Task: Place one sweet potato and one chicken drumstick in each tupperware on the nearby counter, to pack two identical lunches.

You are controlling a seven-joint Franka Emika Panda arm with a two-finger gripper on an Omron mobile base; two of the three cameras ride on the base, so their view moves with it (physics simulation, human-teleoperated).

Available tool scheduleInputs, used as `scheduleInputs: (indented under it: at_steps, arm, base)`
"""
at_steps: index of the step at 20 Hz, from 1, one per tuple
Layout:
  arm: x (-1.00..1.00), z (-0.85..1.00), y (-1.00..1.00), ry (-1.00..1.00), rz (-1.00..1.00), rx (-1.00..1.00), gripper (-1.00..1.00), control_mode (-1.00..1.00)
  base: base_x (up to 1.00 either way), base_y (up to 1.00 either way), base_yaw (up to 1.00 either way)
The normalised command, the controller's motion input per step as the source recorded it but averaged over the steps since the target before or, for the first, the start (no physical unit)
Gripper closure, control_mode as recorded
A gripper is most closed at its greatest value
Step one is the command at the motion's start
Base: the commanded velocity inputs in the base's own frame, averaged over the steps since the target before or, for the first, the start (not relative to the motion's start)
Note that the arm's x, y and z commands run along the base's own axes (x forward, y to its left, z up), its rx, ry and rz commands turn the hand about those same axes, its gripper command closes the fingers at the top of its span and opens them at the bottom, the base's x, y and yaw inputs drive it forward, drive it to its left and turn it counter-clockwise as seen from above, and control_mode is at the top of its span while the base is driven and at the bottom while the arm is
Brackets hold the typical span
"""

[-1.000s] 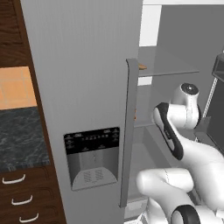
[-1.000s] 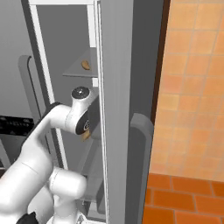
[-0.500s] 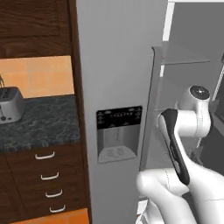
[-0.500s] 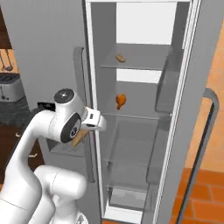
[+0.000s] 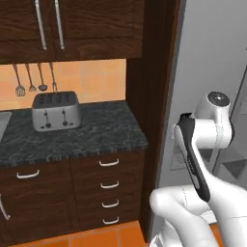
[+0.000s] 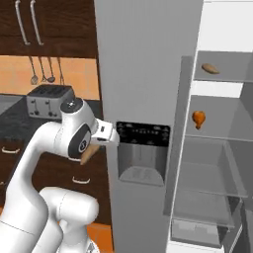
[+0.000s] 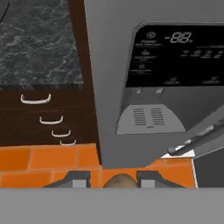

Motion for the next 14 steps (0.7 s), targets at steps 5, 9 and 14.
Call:
scheduleInputs:
  at_steps: [5,9,14]
  arm:
    - [0.00,0.00,0.00,0.00,0.00,0.00,1.00,1.00]
    - [0.00,0.00,0.00,0.00,0.00,0.00,1.00,1.00]
    - [0.00,0.00,0.00,0.00,0.00,0.00,1.00,1.00]
  base:
    - [0.12,1.00,0.00]
    - [0.26,1.00,-0.01]
    - [0.37,1.00,-0.01]
